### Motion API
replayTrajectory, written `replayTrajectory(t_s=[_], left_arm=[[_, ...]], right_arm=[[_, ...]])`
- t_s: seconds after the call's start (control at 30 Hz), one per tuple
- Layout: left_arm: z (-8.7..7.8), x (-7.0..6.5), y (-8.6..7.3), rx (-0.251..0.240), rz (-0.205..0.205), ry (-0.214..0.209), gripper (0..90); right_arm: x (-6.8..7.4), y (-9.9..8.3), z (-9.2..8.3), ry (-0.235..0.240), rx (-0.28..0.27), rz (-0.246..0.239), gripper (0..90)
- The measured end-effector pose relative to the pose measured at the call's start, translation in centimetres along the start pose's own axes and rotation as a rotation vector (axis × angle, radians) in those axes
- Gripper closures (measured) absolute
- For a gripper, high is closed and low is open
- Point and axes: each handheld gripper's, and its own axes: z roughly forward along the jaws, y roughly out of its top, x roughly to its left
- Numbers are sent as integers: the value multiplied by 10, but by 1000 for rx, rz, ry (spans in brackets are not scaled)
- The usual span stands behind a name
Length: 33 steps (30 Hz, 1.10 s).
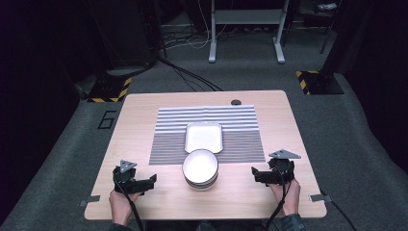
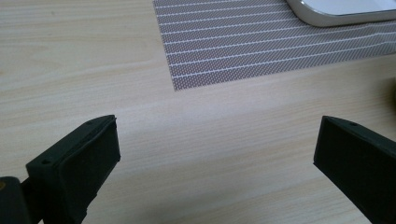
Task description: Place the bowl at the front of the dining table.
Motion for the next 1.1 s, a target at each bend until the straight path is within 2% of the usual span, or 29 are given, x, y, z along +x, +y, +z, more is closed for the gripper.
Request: replayTrajectory(t_s=[0.23,0.3,0.4,0.57,0.73,0.83,0.93,1.03,1.1], left_arm=[[-8,-5,7,-28,14,-23,1],[-8,-5,8,-35,11,-27,1],[-7,-6,10,-28,6,-37,1],[-6,-11,15,-26,27,-56,1],[-6,-13,19,-26,32,-68,1],[-4,-14,22,-24,33,-73,1],[-5,-17,26,-35,25,-84,1],[-5,-21,30,-38,40,-89,1],[-3,-22,31,-44,36,-91,1]], right_arm=[[11,7,3,40,-2,-19,27],[14,8,5,40,0,-38,31],[15,9,7,58,4,-23,31],[19,10,6,68,3,-32,32],[20,11,5,107,-4,0,36],[24,15,3,94,-9,-30,40],[27,20,0,120,-23,-24,40],[32,25,-3,109,-32,-52,45],[33,27,-4,125,-37,-51,45]])
